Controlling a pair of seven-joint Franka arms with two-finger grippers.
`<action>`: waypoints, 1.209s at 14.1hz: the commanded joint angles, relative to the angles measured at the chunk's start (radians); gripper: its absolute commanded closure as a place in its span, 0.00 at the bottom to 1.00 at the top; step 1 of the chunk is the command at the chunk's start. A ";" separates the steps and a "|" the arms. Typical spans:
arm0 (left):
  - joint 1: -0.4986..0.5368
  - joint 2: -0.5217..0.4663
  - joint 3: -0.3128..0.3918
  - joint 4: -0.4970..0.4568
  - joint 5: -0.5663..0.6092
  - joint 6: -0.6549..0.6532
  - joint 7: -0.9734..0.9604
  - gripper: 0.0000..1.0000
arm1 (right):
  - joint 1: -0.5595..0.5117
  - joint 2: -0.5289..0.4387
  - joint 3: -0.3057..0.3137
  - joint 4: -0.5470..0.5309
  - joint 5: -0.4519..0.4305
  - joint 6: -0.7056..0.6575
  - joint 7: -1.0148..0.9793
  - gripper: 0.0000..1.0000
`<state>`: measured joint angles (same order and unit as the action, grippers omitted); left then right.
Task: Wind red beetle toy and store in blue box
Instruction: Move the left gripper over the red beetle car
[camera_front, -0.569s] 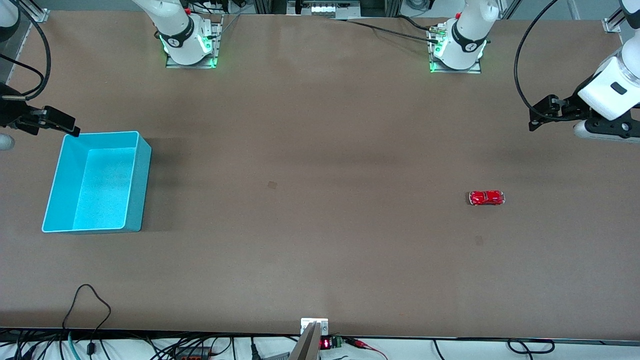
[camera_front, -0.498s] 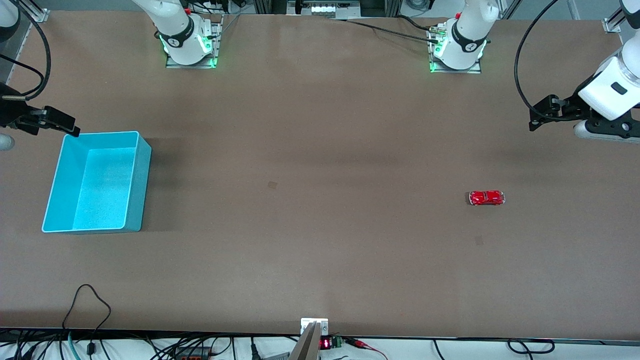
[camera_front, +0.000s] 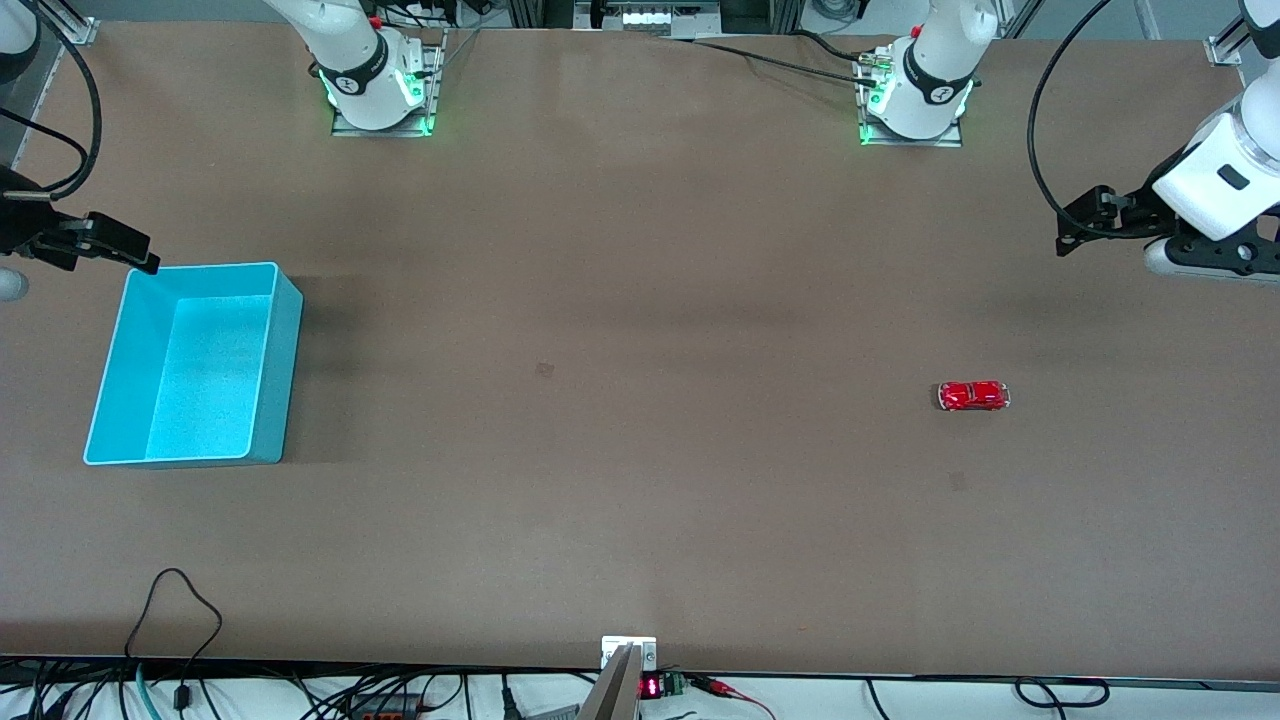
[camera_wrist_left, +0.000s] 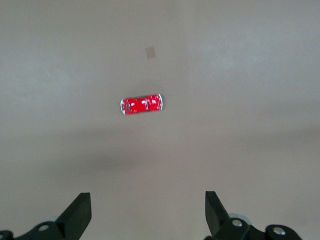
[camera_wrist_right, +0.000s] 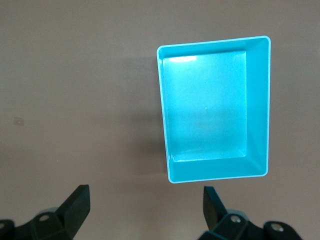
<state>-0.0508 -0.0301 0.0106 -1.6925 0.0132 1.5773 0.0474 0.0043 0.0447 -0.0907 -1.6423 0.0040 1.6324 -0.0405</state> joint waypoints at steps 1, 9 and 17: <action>-0.004 0.036 0.002 0.014 -0.019 -0.124 0.011 0.00 | -0.001 -0.019 0.006 -0.007 -0.006 0.001 -0.007 0.00; 0.071 0.078 0.003 -0.209 0.005 0.171 0.564 0.00 | 0.003 -0.017 0.006 -0.008 -0.007 0.003 -0.002 0.00; 0.077 0.257 0.005 -0.256 0.087 0.515 1.202 0.00 | 0.003 -0.016 0.006 -0.008 -0.007 0.006 0.001 0.00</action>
<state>0.0256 0.1749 0.0144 -1.9529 0.0821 2.0247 1.1133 0.0062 0.0435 -0.0878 -1.6422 0.0040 1.6328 -0.0405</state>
